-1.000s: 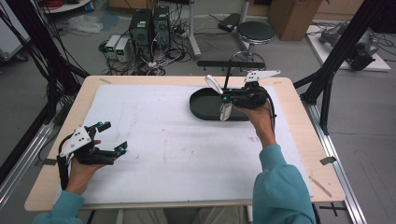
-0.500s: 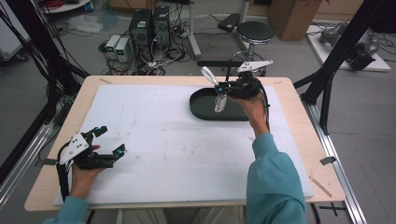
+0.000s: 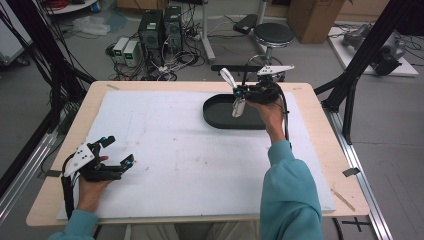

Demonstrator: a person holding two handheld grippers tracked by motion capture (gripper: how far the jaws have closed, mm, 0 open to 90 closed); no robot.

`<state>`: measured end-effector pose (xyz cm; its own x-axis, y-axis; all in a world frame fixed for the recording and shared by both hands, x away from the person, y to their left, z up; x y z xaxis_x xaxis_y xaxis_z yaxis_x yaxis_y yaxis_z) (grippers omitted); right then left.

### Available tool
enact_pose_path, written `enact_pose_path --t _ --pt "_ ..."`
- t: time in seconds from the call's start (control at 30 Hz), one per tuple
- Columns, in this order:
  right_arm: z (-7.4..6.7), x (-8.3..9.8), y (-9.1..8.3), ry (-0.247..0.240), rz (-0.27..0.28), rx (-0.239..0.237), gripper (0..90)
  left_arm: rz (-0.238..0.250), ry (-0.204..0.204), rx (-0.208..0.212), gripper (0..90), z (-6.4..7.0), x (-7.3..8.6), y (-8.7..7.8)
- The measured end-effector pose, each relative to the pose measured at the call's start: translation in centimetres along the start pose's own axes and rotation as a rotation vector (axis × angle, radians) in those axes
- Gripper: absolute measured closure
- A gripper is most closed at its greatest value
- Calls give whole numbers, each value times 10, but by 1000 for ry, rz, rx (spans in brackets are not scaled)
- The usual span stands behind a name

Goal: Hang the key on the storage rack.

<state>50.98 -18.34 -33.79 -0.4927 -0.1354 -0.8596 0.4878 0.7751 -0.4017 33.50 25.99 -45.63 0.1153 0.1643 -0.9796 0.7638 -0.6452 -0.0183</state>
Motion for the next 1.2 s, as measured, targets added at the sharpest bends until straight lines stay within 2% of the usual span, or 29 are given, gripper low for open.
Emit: enact_pose_path --t 0.1,0.2,0.7,1.0,1.2 --pt "6 1 -3 20 1 10 746 22 -15 -13 17 -2 0 -2" --pt "13 2 -5 26 4 18 746 23 -19 -13 17 -2 0 -2" --pt "37 7 -6 90 29 28 746 14 1 -29 17 0 1 -1" --pt "44 12 -3 108 12 29 746 15 -4 -30 17 -1 1 -1" --pt "51 15 -1 140 7 37 746 18 -9 -26 17 -1 1 -1"
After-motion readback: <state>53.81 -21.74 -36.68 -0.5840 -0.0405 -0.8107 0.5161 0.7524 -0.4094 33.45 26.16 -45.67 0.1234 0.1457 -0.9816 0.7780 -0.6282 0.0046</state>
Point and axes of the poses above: each handheld gripper's, and its own axes: y roughly forward along the jaws, x roughly out of its underside, z roughly to its right, the point moved 5 cm from there along y, roughly forward along the jaws, and after that the axes turned 12 degrees about y, right-handed, at the moved point
